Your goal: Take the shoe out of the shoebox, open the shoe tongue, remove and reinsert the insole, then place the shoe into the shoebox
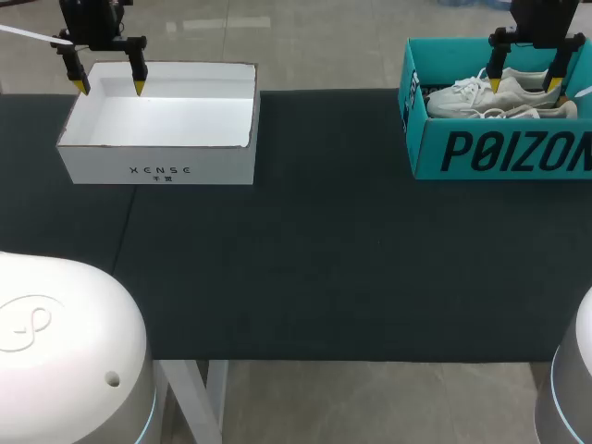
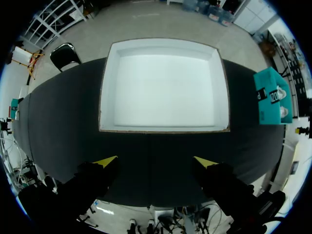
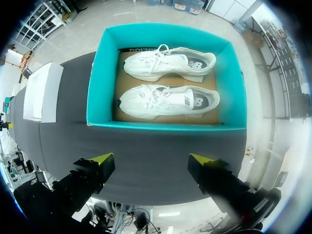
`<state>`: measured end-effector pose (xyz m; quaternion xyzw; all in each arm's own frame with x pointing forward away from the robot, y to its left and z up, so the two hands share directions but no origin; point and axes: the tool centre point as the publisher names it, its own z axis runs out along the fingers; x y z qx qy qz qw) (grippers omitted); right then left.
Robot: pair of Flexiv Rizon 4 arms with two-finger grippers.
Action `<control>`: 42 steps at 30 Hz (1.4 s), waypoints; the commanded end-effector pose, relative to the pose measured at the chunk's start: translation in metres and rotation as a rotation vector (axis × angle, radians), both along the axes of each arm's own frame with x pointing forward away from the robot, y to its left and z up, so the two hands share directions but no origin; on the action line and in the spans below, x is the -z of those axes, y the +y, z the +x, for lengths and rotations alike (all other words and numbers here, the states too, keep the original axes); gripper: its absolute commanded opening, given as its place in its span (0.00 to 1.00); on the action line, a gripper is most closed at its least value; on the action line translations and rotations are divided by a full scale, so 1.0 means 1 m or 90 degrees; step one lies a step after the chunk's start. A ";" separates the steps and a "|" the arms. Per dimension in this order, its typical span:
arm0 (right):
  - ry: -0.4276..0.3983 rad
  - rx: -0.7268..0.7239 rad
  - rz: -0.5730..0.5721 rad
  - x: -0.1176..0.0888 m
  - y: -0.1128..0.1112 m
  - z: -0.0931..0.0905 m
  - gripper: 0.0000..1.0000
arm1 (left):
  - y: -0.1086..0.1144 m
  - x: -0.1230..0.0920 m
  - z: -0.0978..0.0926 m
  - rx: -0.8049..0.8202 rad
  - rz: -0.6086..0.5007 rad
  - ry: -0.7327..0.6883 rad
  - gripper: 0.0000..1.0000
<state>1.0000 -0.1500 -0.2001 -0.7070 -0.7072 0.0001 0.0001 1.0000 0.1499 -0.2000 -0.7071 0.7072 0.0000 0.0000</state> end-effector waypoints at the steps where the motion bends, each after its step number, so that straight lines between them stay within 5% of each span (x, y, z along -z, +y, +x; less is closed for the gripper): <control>1: 0.000 0.000 0.000 0.000 0.000 0.000 1.00 | 0.000 0.000 0.000 0.000 0.000 0.000 1.00; 42: -0.020 0.007 -0.008 -0.002 -0.008 0.006 1.00 | 0.000 0.000 0.000 0.000 0.000 0.000 1.00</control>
